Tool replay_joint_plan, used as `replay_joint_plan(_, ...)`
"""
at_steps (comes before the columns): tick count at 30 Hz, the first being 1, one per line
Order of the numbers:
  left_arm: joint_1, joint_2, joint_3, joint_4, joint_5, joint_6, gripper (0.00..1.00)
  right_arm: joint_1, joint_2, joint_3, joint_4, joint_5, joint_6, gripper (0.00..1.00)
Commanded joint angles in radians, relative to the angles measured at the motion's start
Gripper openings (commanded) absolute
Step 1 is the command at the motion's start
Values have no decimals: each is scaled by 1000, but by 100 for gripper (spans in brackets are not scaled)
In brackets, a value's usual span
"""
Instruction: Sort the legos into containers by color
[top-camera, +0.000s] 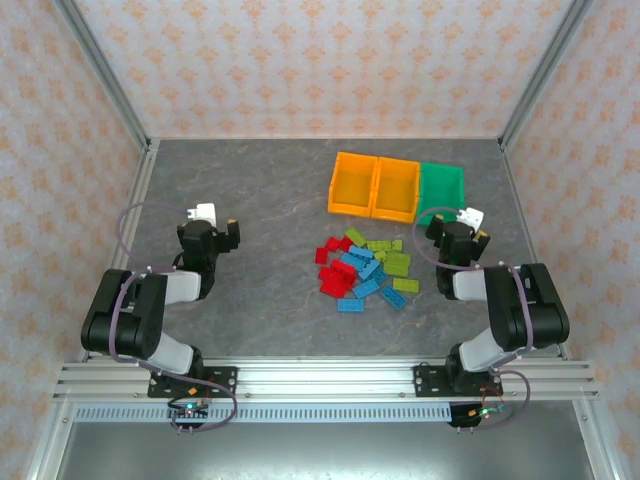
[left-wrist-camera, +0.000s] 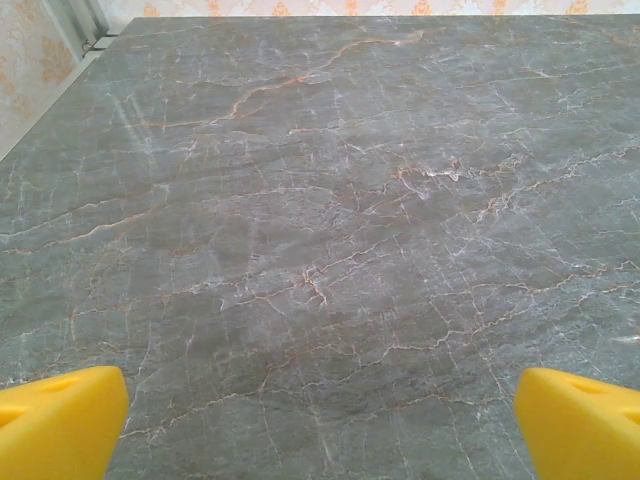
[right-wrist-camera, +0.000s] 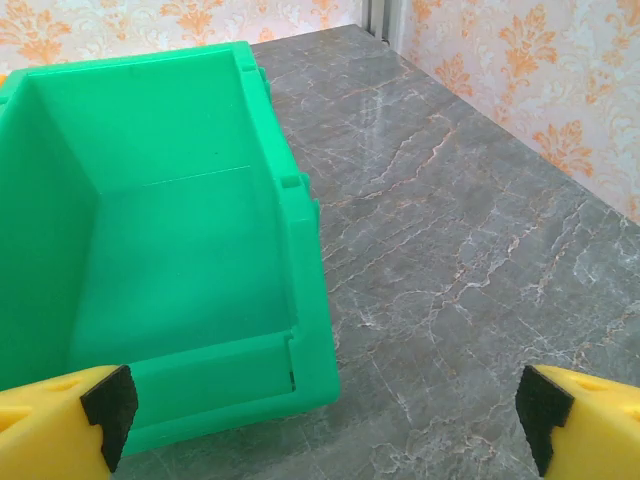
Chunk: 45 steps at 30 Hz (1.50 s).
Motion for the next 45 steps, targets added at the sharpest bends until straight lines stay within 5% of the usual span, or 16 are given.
replay_joint_plan(1,-3,4,19,19,-11,10,100,-6,-7,7,11,-11,-5,99)
replay_joint_plan(17,-3,4,20,19,-11,9,100,-8,-27,15,-6,-6,-2,99)
replay_joint_plan(20,-3,3,19,18,-11,9,100,4,-210,113,-303,-23,-1,99)
replay_joint_plan(23,-3,3,19,18,-9,9,100,3,-375,307,-803,-7,240,99)
replay_joint_plan(28,-4,4,20,18,-10,9,100,7,-417,538,-1359,-336,418,99)
replay_joint_plan(32,-5,-8,22,6,23,23,100,35,-395,615,-1570,-525,434,99)
replay_joint_plan(35,-77,-114,139,-308,-58,51,100,52,-371,645,-1638,-610,422,99)
replay_joint_plan(40,-226,-305,299,-674,-124,-112,100,66,-271,694,-1698,-687,411,99)
replay_joint_plan(43,-326,-311,464,-931,-92,-197,100,84,-198,710,-1683,-707,429,99)
replay_joint_plan(45,-427,-313,506,-962,-57,-195,100,98,-145,729,-1677,-685,449,100)
